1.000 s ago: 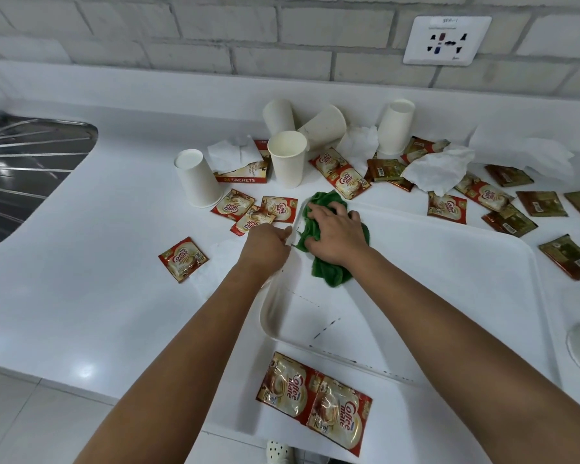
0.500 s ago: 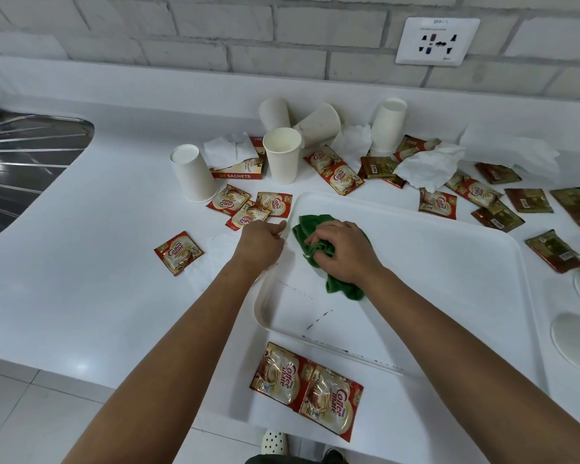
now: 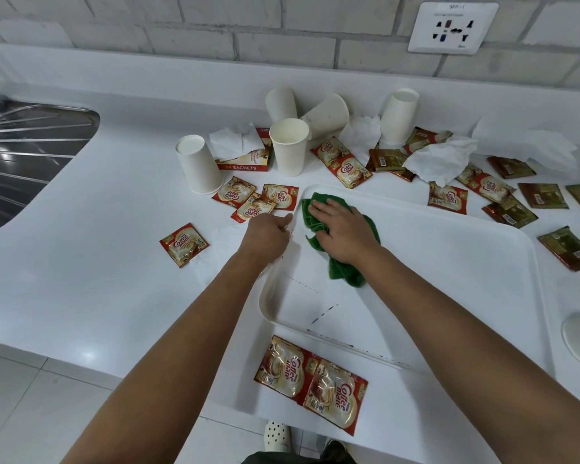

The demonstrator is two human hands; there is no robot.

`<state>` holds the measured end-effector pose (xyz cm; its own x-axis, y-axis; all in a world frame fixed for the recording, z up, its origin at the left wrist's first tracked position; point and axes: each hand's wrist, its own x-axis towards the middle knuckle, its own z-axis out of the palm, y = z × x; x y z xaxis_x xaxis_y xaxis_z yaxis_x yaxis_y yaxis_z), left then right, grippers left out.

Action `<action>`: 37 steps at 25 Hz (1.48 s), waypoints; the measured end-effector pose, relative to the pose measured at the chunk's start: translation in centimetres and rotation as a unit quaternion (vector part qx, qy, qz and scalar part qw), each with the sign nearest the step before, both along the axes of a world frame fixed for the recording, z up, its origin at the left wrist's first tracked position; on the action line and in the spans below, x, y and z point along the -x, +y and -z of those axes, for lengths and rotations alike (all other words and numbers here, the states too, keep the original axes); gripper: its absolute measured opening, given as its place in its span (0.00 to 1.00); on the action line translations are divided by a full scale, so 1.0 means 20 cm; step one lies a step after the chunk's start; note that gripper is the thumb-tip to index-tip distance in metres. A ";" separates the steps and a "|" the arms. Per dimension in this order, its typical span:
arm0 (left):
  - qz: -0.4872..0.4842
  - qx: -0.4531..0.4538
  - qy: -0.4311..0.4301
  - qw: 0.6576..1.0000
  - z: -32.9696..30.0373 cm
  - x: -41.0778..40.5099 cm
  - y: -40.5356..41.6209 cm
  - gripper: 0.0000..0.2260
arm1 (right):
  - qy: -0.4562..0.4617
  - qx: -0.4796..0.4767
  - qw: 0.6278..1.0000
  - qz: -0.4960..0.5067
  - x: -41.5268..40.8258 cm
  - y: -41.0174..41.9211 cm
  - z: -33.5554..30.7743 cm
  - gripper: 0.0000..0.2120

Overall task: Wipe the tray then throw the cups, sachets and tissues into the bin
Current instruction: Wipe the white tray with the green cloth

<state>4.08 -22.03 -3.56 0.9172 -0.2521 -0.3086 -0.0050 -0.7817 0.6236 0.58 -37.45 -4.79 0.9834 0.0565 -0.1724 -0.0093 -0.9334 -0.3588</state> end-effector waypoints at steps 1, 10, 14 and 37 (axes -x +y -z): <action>0.001 0.001 -0.001 1.000 0.00 0.00 0.00 0.18 | 0.000 -0.002 1.000 -0.015 0.01 0.01 0.00 0.25; -0.008 0.010 -0.015 1.000 -0.01 0.01 -0.01 0.17 | -0.007 0.020 0.996 -0.083 0.09 0.08 0.00 0.26; 0.003 -0.029 -0.032 0.999 -0.03 0.03 -0.03 0.18 | -0.019 0.014 0.991 -0.131 0.16 0.07 0.00 0.28; -0.023 -0.049 -0.051 0.997 -0.03 0.39 0.22 0.09 | 0.020 0.026 0.994 -0.102 0.23 0.14 -0.01 0.26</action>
<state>-3.73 -17.65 -3.04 0.9552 -0.1817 -0.2337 -0.0271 -0.8399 0.5421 -4.11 -34.58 -4.49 0.9444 0.2449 -0.2194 0.1695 -0.9344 -0.3133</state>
